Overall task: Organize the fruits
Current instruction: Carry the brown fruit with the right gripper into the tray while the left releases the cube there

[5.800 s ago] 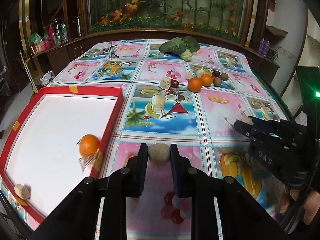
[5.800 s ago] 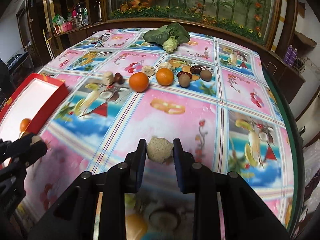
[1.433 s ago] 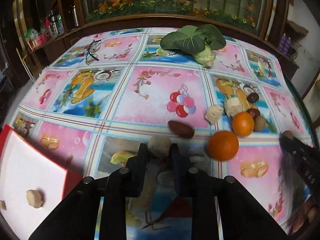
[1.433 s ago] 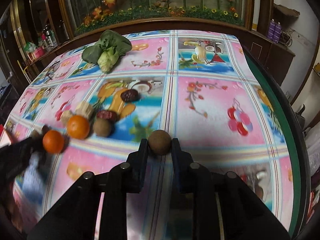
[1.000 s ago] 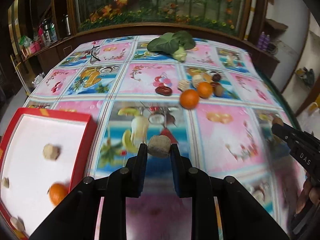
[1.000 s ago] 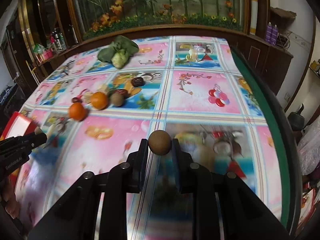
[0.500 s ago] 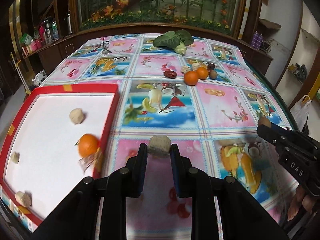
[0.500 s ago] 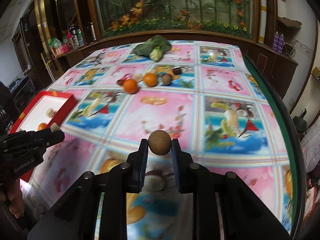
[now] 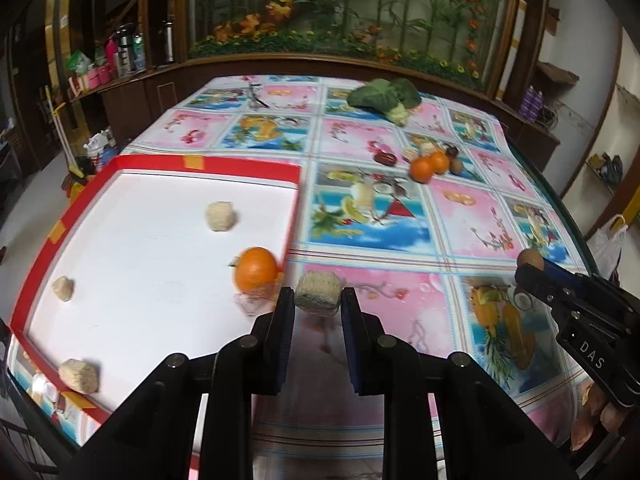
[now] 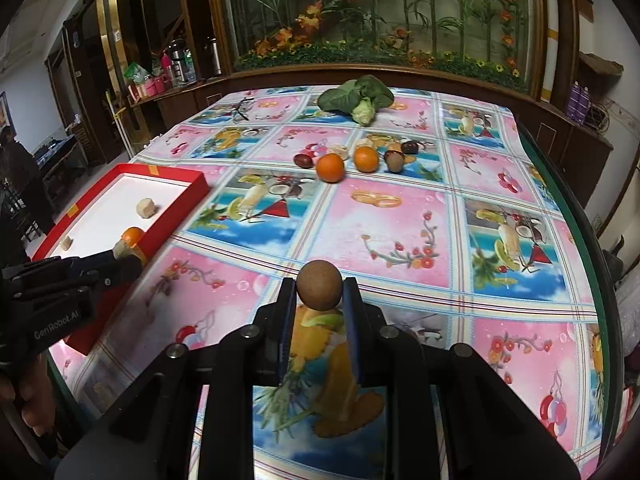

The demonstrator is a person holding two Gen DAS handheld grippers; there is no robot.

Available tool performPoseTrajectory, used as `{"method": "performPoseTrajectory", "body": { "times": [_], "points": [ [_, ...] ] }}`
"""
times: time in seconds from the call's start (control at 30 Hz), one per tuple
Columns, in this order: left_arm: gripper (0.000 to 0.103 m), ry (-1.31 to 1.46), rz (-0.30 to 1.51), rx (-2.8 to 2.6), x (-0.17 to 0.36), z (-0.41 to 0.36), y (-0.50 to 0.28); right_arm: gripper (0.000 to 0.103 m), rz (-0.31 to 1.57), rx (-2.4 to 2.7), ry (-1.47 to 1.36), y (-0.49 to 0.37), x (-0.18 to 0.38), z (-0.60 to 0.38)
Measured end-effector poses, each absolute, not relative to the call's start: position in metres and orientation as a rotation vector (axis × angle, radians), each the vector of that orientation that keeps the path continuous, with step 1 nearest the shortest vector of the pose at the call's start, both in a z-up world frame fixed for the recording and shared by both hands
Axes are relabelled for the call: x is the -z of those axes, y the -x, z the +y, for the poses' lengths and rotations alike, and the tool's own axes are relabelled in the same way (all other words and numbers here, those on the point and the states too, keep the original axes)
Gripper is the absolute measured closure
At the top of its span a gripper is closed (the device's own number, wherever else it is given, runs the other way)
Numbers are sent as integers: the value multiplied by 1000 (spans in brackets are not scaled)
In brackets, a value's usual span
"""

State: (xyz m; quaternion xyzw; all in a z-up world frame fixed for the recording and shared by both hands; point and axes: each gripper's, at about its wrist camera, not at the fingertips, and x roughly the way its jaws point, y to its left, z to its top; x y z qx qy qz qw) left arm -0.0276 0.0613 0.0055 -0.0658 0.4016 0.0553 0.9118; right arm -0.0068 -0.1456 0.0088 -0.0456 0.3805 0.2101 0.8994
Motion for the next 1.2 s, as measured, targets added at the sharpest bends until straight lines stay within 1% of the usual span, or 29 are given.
{"method": "performPoseTrajectory", "body": {
  "times": [0.33,0.7,0.97,1.2],
  "points": [
    [81,196,797,-239,-10,116,40,78,757,-503,114,13,-22,-117],
    [81,264,816,-408,1,187,45,78,741,-653,155,8,-26,-44],
    [81,276,831,-465,8,209,46,78,748,-780,206,6,-26,22],
    [81,283,851,-494,13,225,46,78,793,-848,265,-3,-10,70]
  ]
}}
